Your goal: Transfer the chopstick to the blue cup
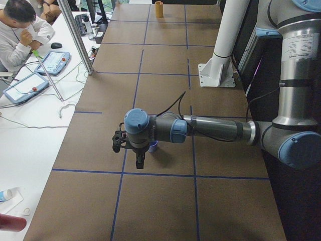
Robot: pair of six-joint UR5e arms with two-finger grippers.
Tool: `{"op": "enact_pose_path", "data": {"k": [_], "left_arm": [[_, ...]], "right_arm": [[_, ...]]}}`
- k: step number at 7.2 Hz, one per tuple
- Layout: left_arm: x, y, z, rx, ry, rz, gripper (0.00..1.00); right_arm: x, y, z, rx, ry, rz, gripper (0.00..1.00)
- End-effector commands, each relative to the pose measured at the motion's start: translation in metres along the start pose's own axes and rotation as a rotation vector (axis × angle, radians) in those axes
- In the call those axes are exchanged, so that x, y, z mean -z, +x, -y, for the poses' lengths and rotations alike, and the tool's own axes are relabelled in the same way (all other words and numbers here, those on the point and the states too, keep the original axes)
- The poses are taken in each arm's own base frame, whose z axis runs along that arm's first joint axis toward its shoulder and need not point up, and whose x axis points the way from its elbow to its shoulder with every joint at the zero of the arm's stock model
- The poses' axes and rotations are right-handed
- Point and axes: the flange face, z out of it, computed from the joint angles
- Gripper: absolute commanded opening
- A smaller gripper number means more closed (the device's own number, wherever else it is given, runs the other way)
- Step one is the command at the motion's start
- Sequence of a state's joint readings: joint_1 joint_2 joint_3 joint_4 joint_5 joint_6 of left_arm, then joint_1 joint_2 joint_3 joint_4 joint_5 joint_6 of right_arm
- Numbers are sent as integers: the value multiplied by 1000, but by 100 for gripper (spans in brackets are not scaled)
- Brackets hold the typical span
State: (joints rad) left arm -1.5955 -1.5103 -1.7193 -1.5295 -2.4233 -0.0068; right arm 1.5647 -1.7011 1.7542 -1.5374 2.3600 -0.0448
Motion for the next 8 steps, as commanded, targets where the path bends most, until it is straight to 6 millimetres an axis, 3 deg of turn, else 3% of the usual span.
{"op": "enact_pose_path", "data": {"k": [1, 8], "left_arm": [[2, -5, -5, -8, 0, 41, 100], [-12, -7, -31, 28, -74, 64, 100]], "right_arm": [[1, -2, 1, 0, 1, 13, 100], [3, -6, 1, 7, 8, 31, 100]]}}
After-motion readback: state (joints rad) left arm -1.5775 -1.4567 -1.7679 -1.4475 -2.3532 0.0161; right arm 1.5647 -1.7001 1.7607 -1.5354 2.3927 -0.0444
